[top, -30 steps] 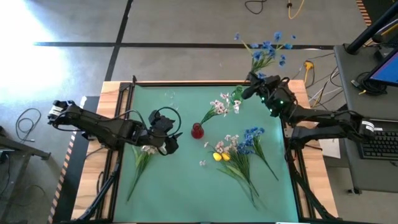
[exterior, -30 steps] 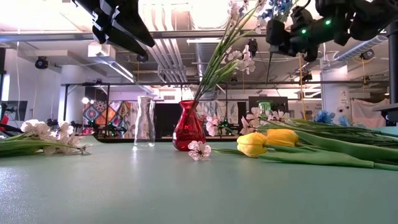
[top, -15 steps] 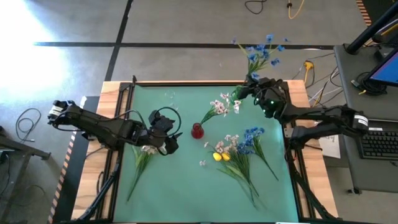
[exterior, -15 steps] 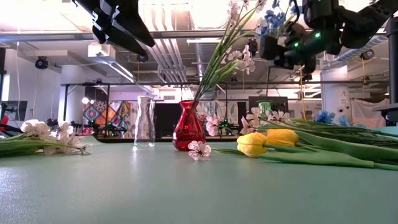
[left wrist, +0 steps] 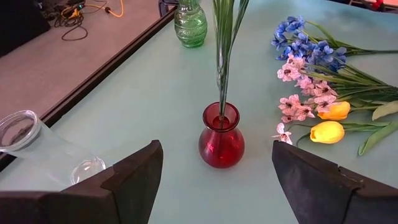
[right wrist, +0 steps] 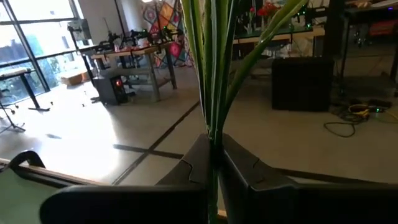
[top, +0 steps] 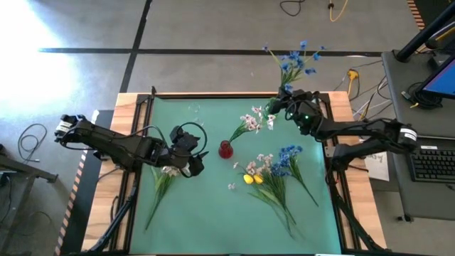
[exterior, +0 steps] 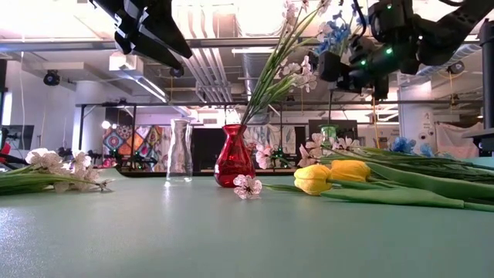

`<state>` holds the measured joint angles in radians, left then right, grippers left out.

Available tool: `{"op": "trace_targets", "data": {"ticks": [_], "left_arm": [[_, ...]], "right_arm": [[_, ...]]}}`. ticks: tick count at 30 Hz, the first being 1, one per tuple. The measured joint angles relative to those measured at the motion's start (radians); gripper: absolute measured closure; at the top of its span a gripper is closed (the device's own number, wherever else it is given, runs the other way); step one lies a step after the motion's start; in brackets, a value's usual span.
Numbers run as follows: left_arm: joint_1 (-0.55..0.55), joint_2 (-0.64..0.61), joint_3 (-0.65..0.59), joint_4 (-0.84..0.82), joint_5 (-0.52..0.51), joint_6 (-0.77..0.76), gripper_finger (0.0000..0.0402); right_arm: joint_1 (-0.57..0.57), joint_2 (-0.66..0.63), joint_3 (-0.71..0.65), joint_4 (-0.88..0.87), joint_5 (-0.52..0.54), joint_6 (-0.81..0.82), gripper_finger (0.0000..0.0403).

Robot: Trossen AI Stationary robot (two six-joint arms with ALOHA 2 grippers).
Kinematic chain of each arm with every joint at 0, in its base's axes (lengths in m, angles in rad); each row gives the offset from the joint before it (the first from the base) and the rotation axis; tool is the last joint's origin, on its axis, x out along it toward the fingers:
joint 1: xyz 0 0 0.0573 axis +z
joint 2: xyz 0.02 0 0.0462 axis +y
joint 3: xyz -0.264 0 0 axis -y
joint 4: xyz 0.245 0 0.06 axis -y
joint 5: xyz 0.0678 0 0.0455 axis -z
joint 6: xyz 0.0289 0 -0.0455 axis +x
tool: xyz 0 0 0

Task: Sort flowers into vase by color
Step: Put the blue flowers into the green vase

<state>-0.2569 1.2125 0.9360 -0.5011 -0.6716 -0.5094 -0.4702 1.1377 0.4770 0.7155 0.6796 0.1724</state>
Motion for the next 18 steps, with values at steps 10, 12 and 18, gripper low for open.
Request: {"op": "trace_targets", "data": {"ticks": [10,12,18], "left_arm": [[0.0,0.0,0.0,0.0,0.0,-0.001,0.0116],[0.0,0.0,0.0,0.0,0.0,-0.006,0.0116],[0.0,0.0,0.0,0.0,0.001,-0.012,0.0116]], "right_arm": [[0.001,0.007,0.0,-0.011,-0.01,0.004,0.034],[0.001,0.007,0.0,-0.034,-0.02,0.004,0.0313],[0.001,-0.013,0.0,-0.16,-0.037,0.055,0.0231]]}}
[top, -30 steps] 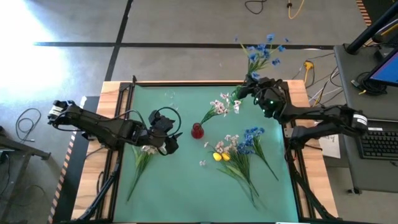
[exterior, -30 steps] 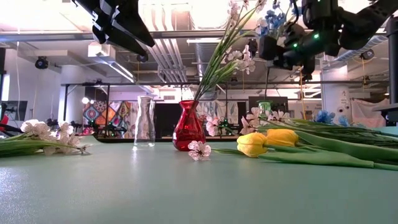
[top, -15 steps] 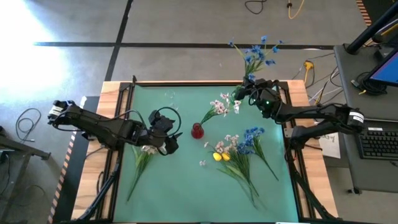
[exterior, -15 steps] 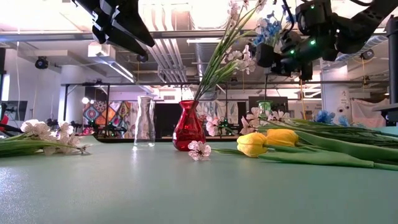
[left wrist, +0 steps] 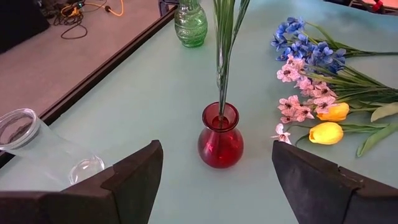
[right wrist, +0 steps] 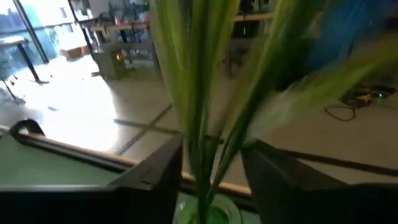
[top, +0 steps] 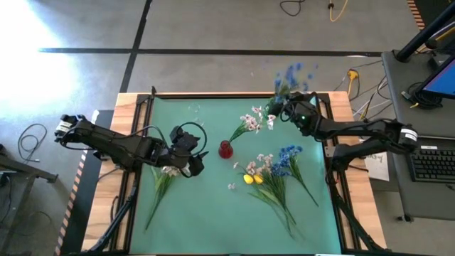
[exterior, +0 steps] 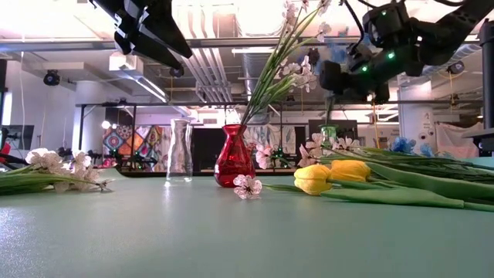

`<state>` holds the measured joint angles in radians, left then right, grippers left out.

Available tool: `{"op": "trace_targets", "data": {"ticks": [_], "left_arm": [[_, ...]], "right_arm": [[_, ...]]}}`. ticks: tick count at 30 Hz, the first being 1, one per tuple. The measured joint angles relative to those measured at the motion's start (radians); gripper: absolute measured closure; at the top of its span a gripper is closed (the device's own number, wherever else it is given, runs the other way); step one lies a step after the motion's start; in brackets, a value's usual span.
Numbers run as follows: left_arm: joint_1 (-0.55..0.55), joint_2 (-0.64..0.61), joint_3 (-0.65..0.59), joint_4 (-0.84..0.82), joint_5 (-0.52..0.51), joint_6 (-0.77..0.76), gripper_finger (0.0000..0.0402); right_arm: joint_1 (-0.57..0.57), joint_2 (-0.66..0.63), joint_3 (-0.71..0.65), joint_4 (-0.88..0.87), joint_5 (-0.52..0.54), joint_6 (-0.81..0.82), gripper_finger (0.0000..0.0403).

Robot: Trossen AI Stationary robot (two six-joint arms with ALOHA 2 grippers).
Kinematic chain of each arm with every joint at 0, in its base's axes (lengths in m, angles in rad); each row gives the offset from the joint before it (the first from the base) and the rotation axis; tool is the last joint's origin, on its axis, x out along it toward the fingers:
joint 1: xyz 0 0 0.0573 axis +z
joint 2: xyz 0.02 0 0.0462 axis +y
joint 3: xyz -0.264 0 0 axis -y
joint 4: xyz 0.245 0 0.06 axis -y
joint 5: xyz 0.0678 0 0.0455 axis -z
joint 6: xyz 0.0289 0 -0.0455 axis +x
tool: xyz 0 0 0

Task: Sort flowers into vase by color
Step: Put the blue flowers into the green vase, then put the white flowers into the red vase

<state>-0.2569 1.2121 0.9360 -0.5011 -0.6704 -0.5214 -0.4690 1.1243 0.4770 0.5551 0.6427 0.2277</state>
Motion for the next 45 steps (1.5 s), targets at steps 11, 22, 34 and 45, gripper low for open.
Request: {"op": "trace_targets", "data": {"ticks": [11,22,34,45], "left_arm": [[0.0,0.0,0.0,0.0,0.002,-0.02,0.0116],[0.0,0.0,0.0,-0.003,0.07,-0.073,0.0116],[-0.004,0.0,0.0,-0.191,0.298,-0.328,0.0116],[-0.083,0.0,-0.001,-0.336,0.369,-0.535,0.0116]], "right_arm": [[0.002,-0.113,0.0,-0.261,-0.063,0.068,0.0121],[0.002,-0.256,0.009,-0.535,-0.221,0.173,0.0082],[0.01,-0.315,0.097,-0.872,-0.37,0.294,0.008],[0.129,-0.313,0.111,-0.937,-0.494,0.421,0.008]]}}
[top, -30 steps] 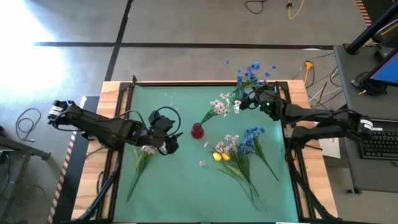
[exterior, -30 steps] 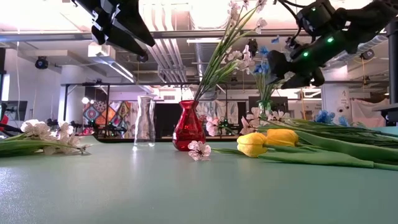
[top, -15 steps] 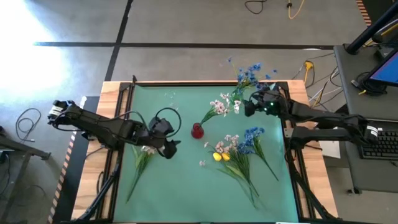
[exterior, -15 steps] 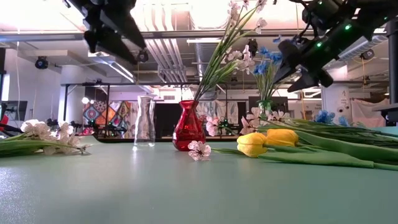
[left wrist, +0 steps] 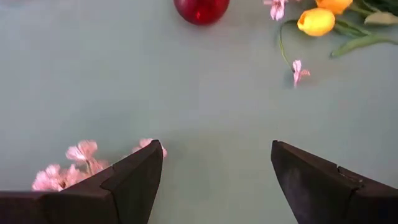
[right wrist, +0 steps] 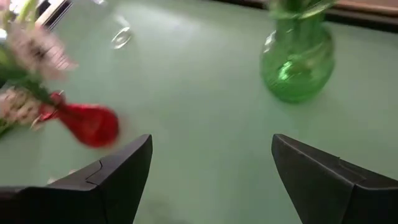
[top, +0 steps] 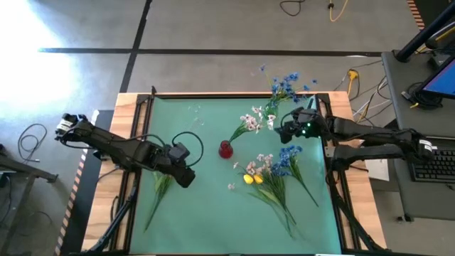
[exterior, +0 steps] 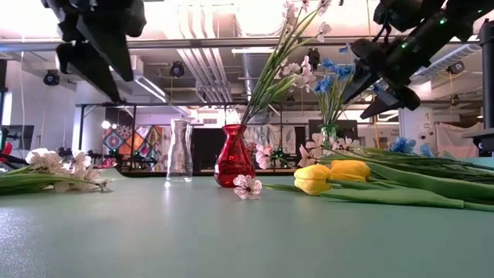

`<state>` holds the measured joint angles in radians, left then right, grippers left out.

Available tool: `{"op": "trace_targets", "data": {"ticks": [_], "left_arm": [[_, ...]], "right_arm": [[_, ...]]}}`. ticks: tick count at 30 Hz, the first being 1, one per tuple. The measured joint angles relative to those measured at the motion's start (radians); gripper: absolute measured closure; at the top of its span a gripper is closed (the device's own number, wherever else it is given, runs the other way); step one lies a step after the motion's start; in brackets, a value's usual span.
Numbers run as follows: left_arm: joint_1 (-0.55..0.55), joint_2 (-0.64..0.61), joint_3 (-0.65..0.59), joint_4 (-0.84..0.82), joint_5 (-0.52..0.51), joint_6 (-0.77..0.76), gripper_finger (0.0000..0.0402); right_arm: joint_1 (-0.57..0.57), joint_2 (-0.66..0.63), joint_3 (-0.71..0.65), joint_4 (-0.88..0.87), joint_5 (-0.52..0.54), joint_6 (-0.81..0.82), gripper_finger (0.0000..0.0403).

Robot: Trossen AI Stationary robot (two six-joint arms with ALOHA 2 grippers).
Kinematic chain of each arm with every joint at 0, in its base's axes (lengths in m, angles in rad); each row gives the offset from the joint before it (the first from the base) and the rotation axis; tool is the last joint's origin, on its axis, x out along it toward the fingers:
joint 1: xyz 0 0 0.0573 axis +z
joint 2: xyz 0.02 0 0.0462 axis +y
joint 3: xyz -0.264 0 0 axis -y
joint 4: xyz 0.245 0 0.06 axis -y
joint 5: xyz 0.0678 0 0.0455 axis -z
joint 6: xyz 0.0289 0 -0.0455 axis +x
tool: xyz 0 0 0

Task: Sort flowers into vase by color
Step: Put the white flowers into the red vase

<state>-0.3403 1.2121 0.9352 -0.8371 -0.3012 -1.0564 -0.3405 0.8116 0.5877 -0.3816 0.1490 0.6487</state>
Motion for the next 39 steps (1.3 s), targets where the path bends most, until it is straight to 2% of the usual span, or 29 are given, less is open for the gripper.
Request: {"op": "trace_targets", "data": {"ticks": [16,29,34,39], "left_arm": [[-0.169,0.0,0.0,0.001,0.017,-0.22,0.0116],[-0.291,0.005,-0.001,0.001,0.025,-0.425,0.0116],[-0.323,0.053,-0.001,-0.015,0.082,-0.49,0.0116],[-0.344,0.135,-0.001,-0.114,0.181,-0.586,0.0116]], "right_arm": [[0.31,0.0,0.013,-0.041,-0.004,0.173,0.008],[0.531,0.002,0.013,-0.041,-0.09,0.316,0.0081],[0.602,0.003,0.013,-0.041,-0.097,0.356,0.0083],[0.644,0.005,0.013,-0.041,-0.097,0.366,0.0092]]}}
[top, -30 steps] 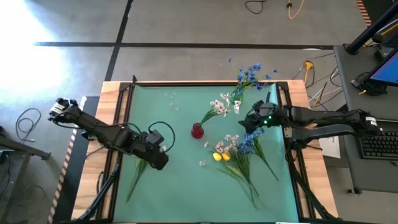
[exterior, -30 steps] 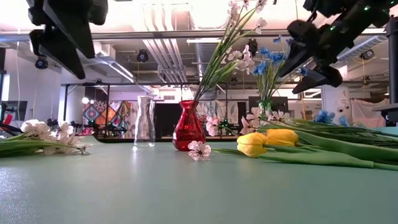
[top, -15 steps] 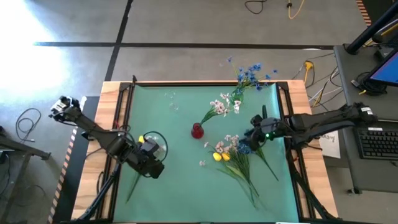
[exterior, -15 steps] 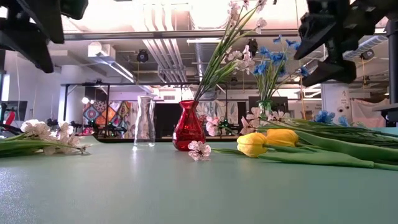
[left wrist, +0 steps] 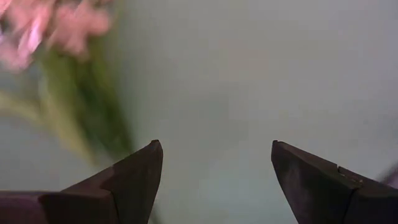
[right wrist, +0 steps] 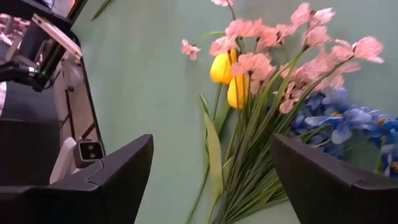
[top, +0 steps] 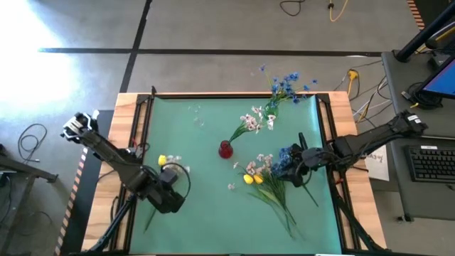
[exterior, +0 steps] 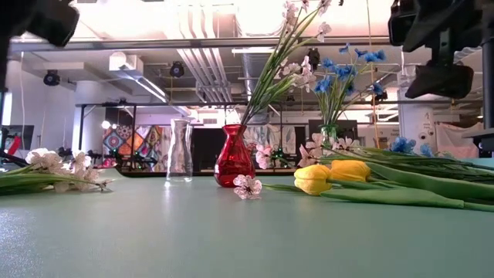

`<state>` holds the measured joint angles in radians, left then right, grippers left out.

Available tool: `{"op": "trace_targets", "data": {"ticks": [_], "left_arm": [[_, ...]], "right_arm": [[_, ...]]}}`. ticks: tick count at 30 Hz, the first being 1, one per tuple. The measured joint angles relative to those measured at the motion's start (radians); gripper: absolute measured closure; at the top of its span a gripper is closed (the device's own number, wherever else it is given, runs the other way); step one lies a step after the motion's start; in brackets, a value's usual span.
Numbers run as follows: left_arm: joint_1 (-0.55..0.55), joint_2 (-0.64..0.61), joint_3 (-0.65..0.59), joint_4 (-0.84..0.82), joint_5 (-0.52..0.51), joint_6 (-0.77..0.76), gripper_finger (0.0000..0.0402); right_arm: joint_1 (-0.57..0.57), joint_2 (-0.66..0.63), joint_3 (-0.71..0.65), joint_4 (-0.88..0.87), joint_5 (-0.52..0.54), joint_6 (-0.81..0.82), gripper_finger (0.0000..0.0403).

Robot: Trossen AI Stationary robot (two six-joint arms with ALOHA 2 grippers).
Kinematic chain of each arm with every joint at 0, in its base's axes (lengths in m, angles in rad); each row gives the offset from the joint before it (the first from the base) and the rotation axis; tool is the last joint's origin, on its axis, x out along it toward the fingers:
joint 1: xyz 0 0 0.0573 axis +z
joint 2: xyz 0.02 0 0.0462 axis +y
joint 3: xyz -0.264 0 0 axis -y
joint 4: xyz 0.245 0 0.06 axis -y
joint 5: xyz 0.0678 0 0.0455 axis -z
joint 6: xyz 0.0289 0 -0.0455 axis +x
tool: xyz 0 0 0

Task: Sort flowers into vase by color
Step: Put the white flowers into the red vase

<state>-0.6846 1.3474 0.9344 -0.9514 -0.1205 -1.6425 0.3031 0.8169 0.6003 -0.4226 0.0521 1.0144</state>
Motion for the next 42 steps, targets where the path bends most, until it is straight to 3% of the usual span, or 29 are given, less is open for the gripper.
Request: {"op": "trace_targets", "data": {"ticks": [13,29,42], "left_arm": [[-0.004,0.137,0.0,-0.054,0.036,-0.098,0.0116],[-0.004,0.144,-0.096,-0.06,0.034,-0.156,0.0116],[-0.004,0.144,-0.101,-0.051,-0.001,-0.177,0.0116]], "right_arm": [[0.016,0.003,0.0,0.0,0.0,-0.006,0.0103],[0.016,0.003,0.0,-0.001,0.026,-0.059,0.0106],[0.016,0.003,0.0,-0.001,0.047,-0.074,0.0106]]}}
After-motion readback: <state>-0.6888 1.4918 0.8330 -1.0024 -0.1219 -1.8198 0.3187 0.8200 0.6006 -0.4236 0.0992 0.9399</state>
